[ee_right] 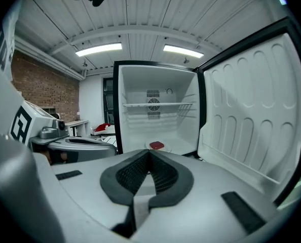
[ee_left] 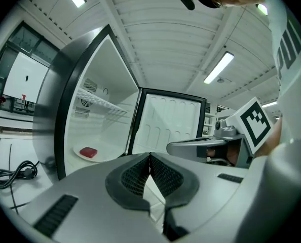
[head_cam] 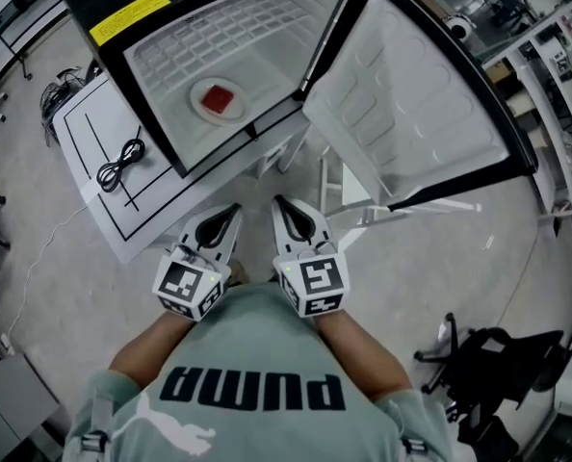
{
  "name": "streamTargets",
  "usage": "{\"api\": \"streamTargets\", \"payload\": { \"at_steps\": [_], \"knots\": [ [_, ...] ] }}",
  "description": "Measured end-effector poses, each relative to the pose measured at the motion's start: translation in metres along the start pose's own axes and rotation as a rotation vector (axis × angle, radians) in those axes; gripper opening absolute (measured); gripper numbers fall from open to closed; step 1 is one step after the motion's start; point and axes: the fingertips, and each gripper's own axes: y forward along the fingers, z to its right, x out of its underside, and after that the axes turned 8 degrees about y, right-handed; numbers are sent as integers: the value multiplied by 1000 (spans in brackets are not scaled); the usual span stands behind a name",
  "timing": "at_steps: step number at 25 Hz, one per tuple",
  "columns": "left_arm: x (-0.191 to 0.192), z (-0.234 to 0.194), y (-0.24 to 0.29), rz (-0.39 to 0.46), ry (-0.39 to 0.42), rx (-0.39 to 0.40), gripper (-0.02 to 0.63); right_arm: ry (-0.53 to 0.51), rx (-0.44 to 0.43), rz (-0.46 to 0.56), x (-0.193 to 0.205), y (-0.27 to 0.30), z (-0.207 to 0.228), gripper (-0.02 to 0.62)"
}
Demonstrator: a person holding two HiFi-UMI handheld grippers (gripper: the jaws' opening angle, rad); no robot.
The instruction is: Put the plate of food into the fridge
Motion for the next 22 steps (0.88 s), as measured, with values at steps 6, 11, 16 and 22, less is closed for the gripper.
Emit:
{"api": "streamTargets", "payload": {
  "at_steps": [6,11,16,22],
  "knots": [
    [-15,39,-4,15,11,-25,6,-6,-40,27,-4,-42,1,5],
    [-21,89,-4,23,5,-54,6,-35,-70,58,-4,-92,13,5],
    [-20,140,-11,15,17,-88,6,-32,-99,67,5,-142,23,5],
    [-13,185,-36,1,39,-166,6,-35,-155,103,18,-189,20,5]
  ]
}}
